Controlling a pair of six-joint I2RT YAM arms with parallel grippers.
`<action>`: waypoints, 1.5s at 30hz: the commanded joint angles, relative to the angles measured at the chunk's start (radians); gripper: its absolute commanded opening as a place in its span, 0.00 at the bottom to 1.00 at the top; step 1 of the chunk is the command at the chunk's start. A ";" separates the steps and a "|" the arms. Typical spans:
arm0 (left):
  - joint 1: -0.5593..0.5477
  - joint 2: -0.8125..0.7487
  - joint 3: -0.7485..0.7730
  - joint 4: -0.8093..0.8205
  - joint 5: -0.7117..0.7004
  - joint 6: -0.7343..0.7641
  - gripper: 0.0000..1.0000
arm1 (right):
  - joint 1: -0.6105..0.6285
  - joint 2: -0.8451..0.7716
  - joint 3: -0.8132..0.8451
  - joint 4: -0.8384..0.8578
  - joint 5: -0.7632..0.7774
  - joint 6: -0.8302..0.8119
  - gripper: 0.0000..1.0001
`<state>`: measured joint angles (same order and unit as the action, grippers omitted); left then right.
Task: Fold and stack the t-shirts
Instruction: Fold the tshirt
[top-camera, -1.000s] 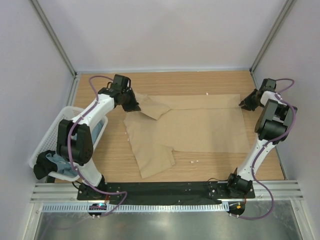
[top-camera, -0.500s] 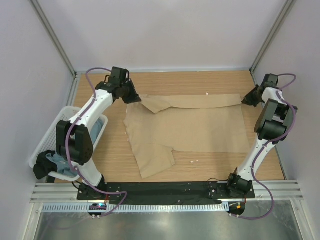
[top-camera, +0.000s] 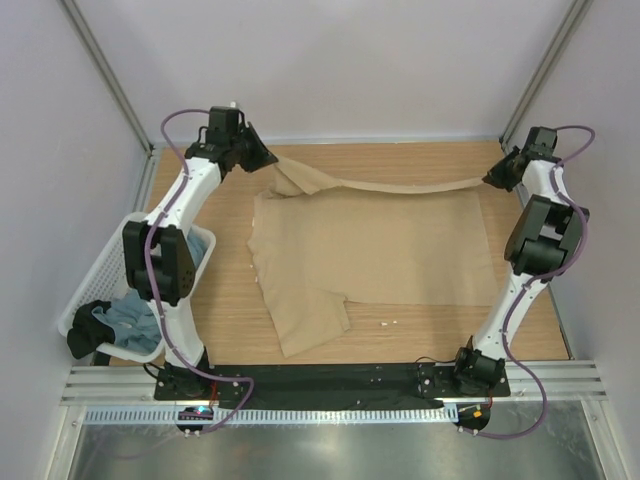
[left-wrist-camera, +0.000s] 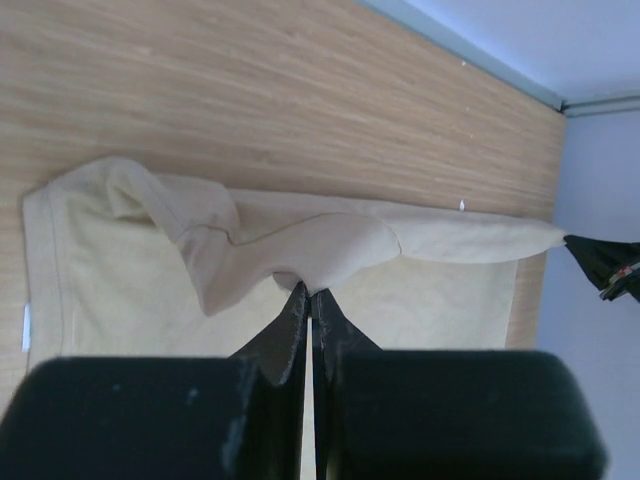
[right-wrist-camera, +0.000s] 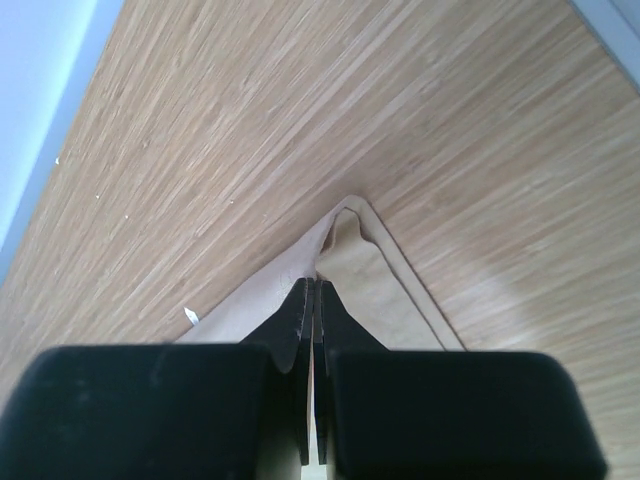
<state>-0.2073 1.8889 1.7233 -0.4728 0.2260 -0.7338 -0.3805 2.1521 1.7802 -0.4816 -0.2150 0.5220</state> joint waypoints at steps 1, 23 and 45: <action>0.025 0.073 0.080 0.135 0.077 -0.007 0.00 | 0.008 0.029 0.064 0.017 -0.023 0.058 0.01; 0.118 0.536 0.424 0.699 0.395 -0.280 0.00 | 0.008 0.137 0.180 0.164 -0.116 0.233 0.01; 0.137 0.032 -0.077 0.142 0.487 -0.311 0.00 | -0.006 -0.014 0.145 -0.216 -0.096 0.050 0.01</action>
<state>-0.0814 2.0296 1.6833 -0.2523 0.6662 -1.0447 -0.3820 2.2120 1.9083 -0.6163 -0.3195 0.6361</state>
